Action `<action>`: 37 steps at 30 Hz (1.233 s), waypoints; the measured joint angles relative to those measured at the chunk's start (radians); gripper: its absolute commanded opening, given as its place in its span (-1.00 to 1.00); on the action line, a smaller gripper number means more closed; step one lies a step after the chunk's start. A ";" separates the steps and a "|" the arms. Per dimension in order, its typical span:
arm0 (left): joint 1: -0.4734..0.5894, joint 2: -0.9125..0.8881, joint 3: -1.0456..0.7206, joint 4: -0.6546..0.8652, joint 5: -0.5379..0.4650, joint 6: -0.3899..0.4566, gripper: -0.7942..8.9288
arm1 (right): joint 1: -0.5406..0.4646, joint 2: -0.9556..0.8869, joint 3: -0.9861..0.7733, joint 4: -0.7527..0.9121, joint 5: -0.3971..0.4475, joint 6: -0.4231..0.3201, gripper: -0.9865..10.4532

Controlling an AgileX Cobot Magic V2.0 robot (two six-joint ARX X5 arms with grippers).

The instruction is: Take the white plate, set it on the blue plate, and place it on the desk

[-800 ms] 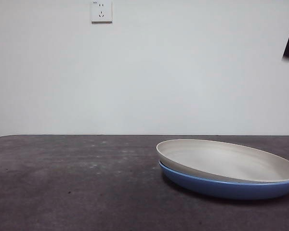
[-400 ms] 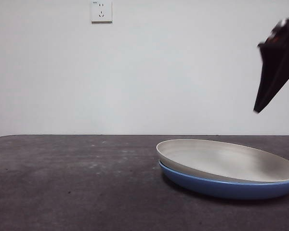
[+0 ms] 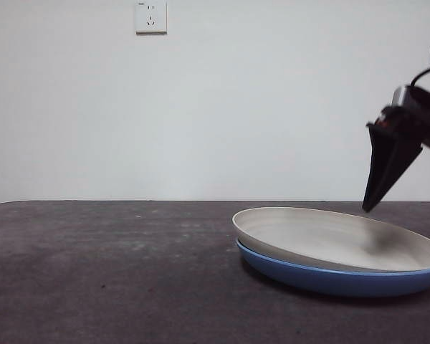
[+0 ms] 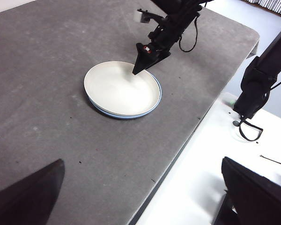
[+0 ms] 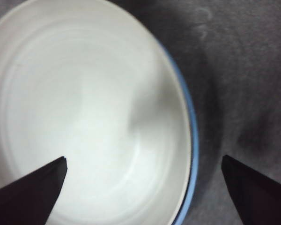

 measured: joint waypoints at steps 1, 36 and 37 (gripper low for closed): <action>0.000 0.000 0.000 0.000 0.000 0.000 0.45 | -0.003 0.013 0.000 0.011 0.000 0.000 0.23; 0.000 0.000 0.000 0.000 0.000 0.000 0.45 | -0.016 0.069 0.112 -0.090 0.054 0.015 -0.81; 0.000 0.000 0.000 0.000 0.000 0.000 0.45 | -0.012 0.069 0.126 -0.107 0.054 0.019 -0.81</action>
